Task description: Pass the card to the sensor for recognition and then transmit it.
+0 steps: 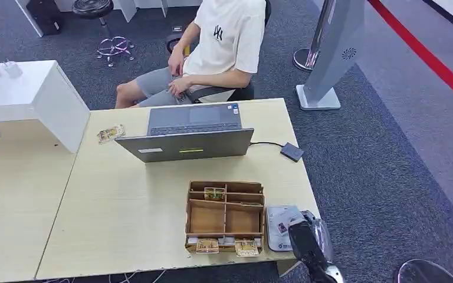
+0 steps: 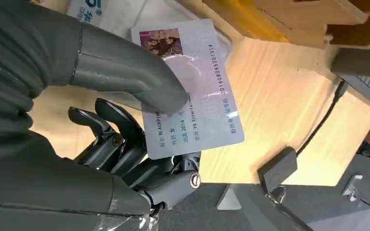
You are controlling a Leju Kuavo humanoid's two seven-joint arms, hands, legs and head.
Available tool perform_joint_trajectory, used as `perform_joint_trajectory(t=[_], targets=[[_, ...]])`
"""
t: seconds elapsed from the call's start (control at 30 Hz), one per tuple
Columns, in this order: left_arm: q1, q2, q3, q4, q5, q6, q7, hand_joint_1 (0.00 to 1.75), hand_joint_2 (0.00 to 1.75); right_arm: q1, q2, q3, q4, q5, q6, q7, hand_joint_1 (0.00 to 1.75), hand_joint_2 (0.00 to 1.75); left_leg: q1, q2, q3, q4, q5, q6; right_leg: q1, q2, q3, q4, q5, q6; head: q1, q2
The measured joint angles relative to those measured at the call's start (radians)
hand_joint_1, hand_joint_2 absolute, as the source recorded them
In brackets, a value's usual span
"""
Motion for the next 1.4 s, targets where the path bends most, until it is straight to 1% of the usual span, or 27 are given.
perform_joint_trajectory(t=[0.2, 0.43, 0.9, 1.13, 1.4], targets=[[0.000, 0.000, 0.004, 0.000, -0.004, 0.000, 0.000, 0.00, 0.00, -0.002, -0.013, 0.012, 0.019, 0.030, -0.020, 0.013, 1.75, 1.75, 0.000, 0.000, 0.000, 0.000, 0.000, 0.000, 0.000, 0.000, 0.000, 0.000, 0.000, 0.000, 0.000, 0.000], [0.000, 0.000, 0.013, 0.000, -0.013, 0.000, 0.000, 0.00, 0.00, -0.008, -0.023, 0.014, 0.039, 0.089, -0.065, 0.040, 1.75, 1.75, 0.000, 0.000, 0.000, 0.000, 0.000, 0.000, 0.000, 0.000, 0.000, 0.000, 0.000, 0.000, 0.000, 0.000], [-0.001, -0.002, 0.016, 0.000, -0.027, -0.002, 0.009, 0.00, 0.00, -0.041, -0.034, 0.014, 0.088, 0.093, -0.079, 0.042, 1.75, 1.75, 0.000, 0.000, 0.000, 0.000, 0.000, 0.000, 0.000, 0.000, 0.000, 0.000, 0.000, 0.000, 0.000, 0.000], [-0.001, -0.003, 0.016, 0.000, -0.032, -0.002, 0.011, 0.00, 0.00, -0.056, -0.035, 0.014, 0.115, 0.119, -0.093, 0.042, 1.75, 1.75, 0.000, 0.000, 0.001, 0.000, 0.000, 0.000, 0.000, 0.000, 0.001, 0.000, 0.000, 0.000, 0.000, 0.000], [-0.001, -0.004, 0.016, 0.000, -0.039, -0.002, 0.013, 0.00, 0.00, -0.080, -0.036, 0.030, 0.155, 0.181, -0.128, 0.075, 1.75, 1.75, 0.000, 0.000, 0.003, 0.000, 0.000, 0.000, 0.000, 0.001, 0.002, 0.000, 0.000, 0.000, 0.000, 0.000]])
